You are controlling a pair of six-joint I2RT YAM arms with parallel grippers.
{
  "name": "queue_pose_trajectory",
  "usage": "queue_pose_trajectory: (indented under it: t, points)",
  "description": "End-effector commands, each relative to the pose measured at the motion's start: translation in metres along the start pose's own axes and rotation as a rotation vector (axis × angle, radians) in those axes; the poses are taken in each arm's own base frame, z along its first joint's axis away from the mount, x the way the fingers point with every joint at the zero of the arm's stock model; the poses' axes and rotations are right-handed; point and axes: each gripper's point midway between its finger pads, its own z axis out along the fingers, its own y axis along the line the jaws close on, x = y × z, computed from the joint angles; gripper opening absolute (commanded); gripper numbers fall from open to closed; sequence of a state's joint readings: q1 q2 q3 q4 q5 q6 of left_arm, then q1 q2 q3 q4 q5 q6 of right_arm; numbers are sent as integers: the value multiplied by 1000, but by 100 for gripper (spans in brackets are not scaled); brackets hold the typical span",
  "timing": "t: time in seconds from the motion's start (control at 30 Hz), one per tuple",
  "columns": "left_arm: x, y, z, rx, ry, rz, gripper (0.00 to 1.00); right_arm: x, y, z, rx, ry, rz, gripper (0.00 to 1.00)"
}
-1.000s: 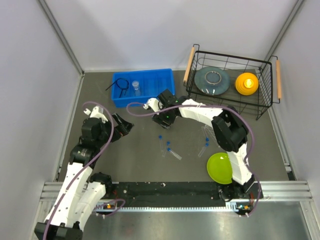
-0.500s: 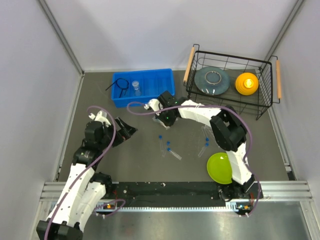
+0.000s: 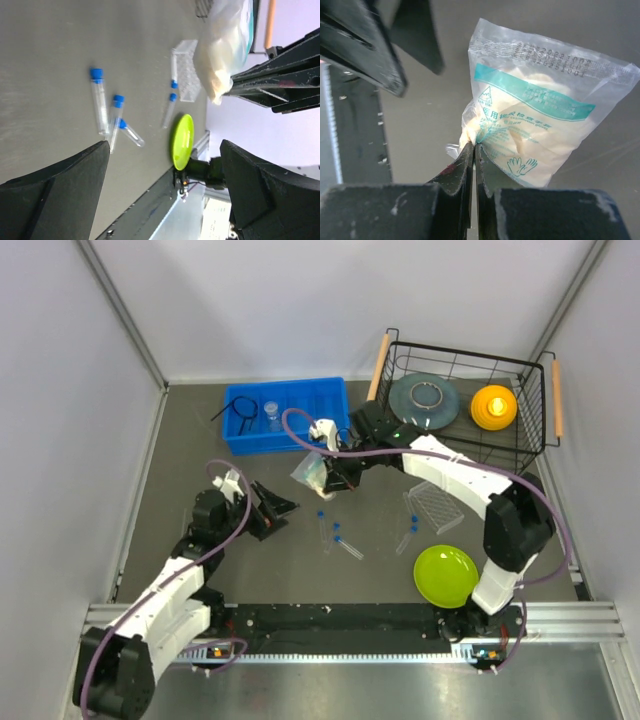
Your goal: Organize the chemistry lab equipment
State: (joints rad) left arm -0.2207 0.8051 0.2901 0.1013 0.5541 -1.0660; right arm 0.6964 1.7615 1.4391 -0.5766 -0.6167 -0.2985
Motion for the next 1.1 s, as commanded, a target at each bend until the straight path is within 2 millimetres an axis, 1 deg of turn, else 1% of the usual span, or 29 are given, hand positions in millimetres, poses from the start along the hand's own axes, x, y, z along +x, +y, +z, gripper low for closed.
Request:
queue_pose_trajectory:
  t: [0.0, 0.07, 0.1, 0.13, 0.23, 0.27, 0.4, 0.5, 0.6, 0.63, 0.7, 0.73, 0.77, 0.83, 0.87, 0.9, 0.93, 0.97, 1.0, 1.03, 1.07]
  points:
    - [7, -71, 6, 238, 21, 86, 97, -14, 56, -23, -259, -104, -54, 0]
    - [11, -83, 14, 250, 33, 98, 97, -8, 60, -22, -274, -98, -58, 0]
    - [21, -89, 16, 261, 58, 105, 97, -6, 60, -23, -275, -97, -56, 0]
    - [22, -94, 17, 271, 59, 109, 95, -3, 61, -23, -277, -94, -55, 0]
    - [27, -94, 25, 252, 60, 87, 88, -2, 69, -27, -299, -105, -72, 0]
    - [27, -91, 27, 238, 59, 74, 83, -2, 70, -28, -301, -110, -79, 0]
    - [22, -81, 34, 171, 17, 64, 70, 0, 77, -31, -336, -122, -93, 0]
    - [16, -79, 38, 132, -1, 85, 60, 4, 80, -31, -352, -122, -93, 0]
    - [12, -83, 43, 110, -9, 100, 56, 4, 82, -32, -359, -126, -96, 0]
    - [10, -89, 44, 118, -10, 107, 52, 3, 83, -32, -360, -126, -98, 0]
    - [13, -90, 48, 109, 2, 119, 47, 3, 82, -32, -357, -127, -104, 0]
    - [12, -96, 48, 116, 4, 129, 39, 4, 81, -32, -354, -124, -101, 0]
    - [15, -93, 51, 100, 20, 137, 34, 4, 81, -31, -351, -123, -103, 0]
    - [16, -98, 51, 104, 23, 146, 23, 5, 78, -31, -338, -120, -104, 0]
    - [17, -96, 50, 97, 27, 153, 16, 5, 78, -31, -335, -120, -108, 2]
    - [17, -94, 50, 87, 30, 160, 12, 5, 77, -32, -324, -118, -111, 3]
    - [15, -97, 48, 87, 23, 171, 10, 4, 77, -33, -318, -120, -115, 5]
    - [13, -97, 47, 79, 15, 197, 5, 5, 76, -33, -310, -119, -123, 11]
    - [13, -89, 46, 35, 14, 205, 4, 4, 75, -35, -295, -120, -133, 16]
    - [7, -95, 44, 33, -6, 228, 4, 3, 75, -38, -281, -123, -143, 20]
    - [5, -93, 43, 11, -10, 273, 2, 3, 75, -40, -270, -126, -163, 28]
